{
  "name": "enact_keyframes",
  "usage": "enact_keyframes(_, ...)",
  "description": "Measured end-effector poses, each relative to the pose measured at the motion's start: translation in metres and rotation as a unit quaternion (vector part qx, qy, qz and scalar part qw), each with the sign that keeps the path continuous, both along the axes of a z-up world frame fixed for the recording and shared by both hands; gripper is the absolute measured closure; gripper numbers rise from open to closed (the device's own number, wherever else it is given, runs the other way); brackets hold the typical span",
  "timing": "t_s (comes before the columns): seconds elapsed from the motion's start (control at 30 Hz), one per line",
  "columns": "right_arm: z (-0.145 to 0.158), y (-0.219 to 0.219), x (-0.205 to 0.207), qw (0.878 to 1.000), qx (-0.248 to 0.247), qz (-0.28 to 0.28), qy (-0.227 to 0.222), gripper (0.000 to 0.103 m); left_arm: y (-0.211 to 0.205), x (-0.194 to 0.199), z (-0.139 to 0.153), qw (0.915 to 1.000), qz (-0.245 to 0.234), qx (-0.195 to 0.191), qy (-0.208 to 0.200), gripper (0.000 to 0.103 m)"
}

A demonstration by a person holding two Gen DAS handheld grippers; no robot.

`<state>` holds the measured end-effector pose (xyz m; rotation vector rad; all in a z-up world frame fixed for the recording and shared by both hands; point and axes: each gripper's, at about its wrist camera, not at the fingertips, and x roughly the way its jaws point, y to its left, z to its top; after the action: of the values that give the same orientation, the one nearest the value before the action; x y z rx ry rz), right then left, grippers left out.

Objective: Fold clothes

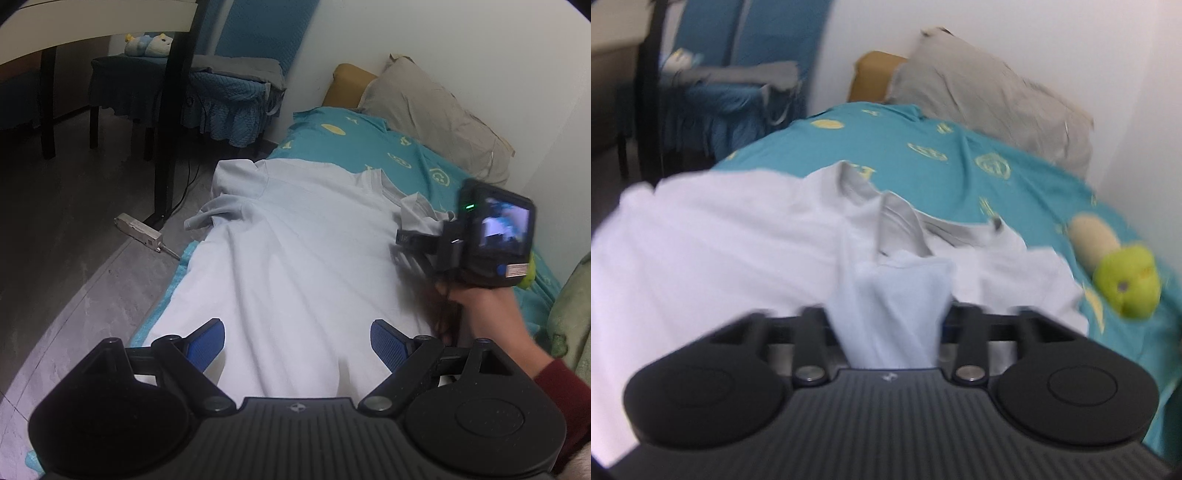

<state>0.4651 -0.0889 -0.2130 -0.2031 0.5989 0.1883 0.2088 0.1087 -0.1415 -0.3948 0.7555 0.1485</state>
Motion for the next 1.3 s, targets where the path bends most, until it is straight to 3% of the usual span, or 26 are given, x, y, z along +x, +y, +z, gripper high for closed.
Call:
enact_keyframes(0.03, 0.006, -0.009, -0.005, 1.000, 0.025, 0.002, 0.008, 0.016, -0.001, 0.001, -0.001, 1.0000, -0.002, 0.000, 0.001, 0.015)
enact_keyframes(0.17, 0.036, -0.040, -0.039, 0.991, 0.120, 0.038, 0.038, 0.016, -0.010, 0.000, 0.000, 0.9998, -0.017, 0.006, -0.005, 0.015)
enact_keyframes(0.27, 0.067, -0.061, -0.077, 0.976, 0.201, 0.069, 0.056, 0.016, -0.019, -0.005, 0.006, 0.9993, -0.028, 0.020, -0.014, 0.015)
enact_keyframes(0.37, 0.106, -0.084, -0.136, 0.969, 0.234, 0.066, 0.041, 0.016, -0.027, -0.015, 0.010, 0.9987, -0.043, 0.023, -0.018, 0.015)
enact_keyframes(0.57, 0.156, -0.162, -0.268, 0.956, 0.293, -0.015, 0.024, 0.016, -0.054, -0.044, 0.012, 0.9931, -0.117, -0.005, -0.008, 0.015)
enact_keyframes(0.73, 0.133, -0.236, -0.337, 0.930, 0.344, -0.130, 0.003, 0.016, -0.089, -0.067, 0.003, 0.9787, -0.201, -0.039, 0.013, 0.017)
enact_keyframes(0.83, 0.116, -0.270, -0.340, 0.909, 0.367, -0.199, 0.011, 0.014, -0.113, -0.069, -0.003, 0.9683, -0.231, -0.084, 0.043, 0.020)
enact_keyframes(0.9, 0.110, -0.282, -0.333, 0.900, 0.382, -0.210, 0.006, 0.015, -0.130, -0.068, -0.005, 0.9593, -0.248, -0.121, 0.060, 0.022)
enact_keyframes(1.1, 0.101, -0.292, -0.324, 0.899, 0.379, -0.221, -0.005, 0.015, -0.188, -0.064, -0.010, 0.9370, -0.273, -0.190, 0.107, 0.026)
enact_keyframes(1.17, 0.099, -0.298, -0.324, 0.896, 0.381, -0.226, -0.005, 0.015, -0.209, -0.063, -0.015, 0.9309, -0.285, -0.194, 0.121, 0.027)
enact_keyframes(1.3, 0.095, -0.309, -0.321, 0.888, 0.395, -0.237, -0.004, 0.015, -0.243, -0.057, -0.030, 0.9364, -0.289, -0.140, 0.142, 0.027)
